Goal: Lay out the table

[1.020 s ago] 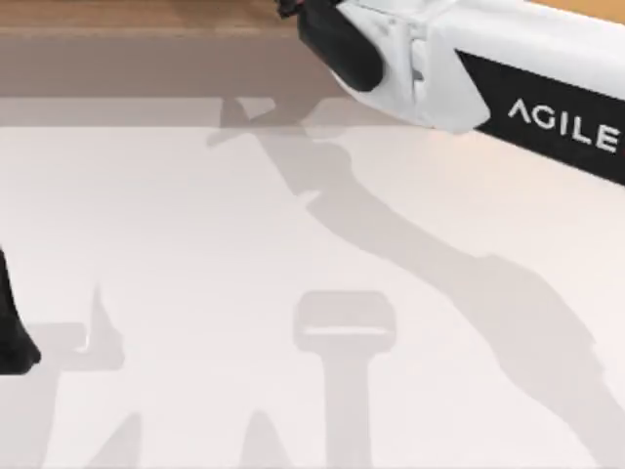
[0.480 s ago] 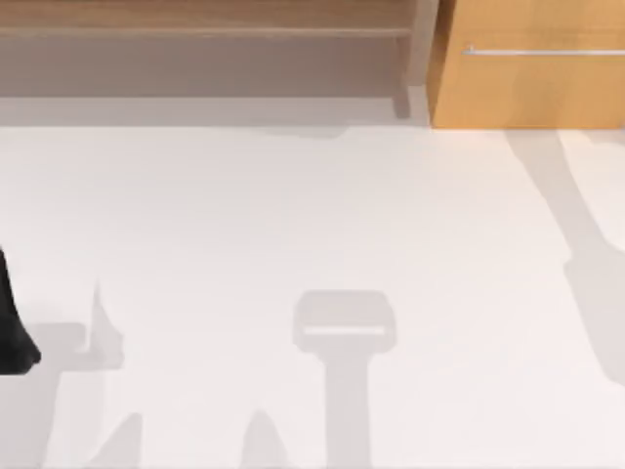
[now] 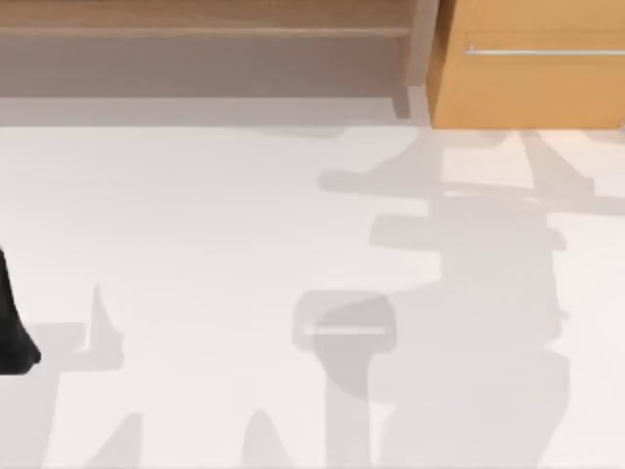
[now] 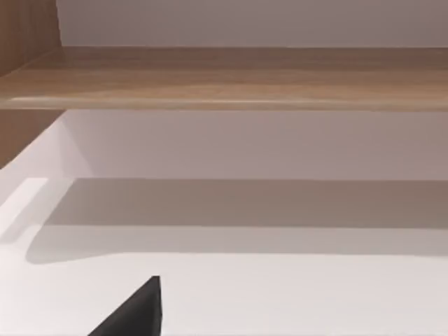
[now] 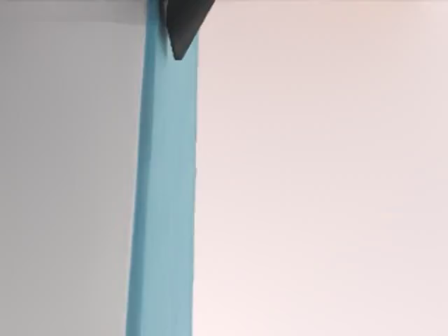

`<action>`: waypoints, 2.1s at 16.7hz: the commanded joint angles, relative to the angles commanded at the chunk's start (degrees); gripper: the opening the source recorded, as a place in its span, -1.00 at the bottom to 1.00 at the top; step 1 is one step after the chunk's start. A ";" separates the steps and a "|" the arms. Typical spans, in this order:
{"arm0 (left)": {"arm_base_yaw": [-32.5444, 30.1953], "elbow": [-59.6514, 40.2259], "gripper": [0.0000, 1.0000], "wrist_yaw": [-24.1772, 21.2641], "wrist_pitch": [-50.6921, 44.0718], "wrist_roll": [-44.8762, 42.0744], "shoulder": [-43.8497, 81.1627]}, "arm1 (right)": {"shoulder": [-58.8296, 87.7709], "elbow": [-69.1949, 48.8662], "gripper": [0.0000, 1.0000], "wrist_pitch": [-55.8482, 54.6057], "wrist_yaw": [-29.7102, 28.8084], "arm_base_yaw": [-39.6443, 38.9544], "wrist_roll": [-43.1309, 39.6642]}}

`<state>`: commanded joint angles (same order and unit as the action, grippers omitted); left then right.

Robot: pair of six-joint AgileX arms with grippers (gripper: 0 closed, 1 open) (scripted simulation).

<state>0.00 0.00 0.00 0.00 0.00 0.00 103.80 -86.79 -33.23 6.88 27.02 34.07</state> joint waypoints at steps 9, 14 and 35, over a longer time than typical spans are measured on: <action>0.00 0.00 1.00 0.00 0.00 0.00 0.00 | 4.82 23.39 -1.00 -1.86 11.08 16.17 29.04; 0.00 0.00 1.00 0.00 0.00 0.00 0.00 | 4.10 31.96 -1.00 -3.95 16.66 9.60 41.83; 0.00 0.00 1.00 0.00 0.00 0.00 0.00 | 9.13 28.57 -1.00 -4.69 17.54 0.77 49.16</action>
<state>0.00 0.00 0.00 0.00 0.00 0.00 112.93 -58.22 -37.92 24.42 27.79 83.23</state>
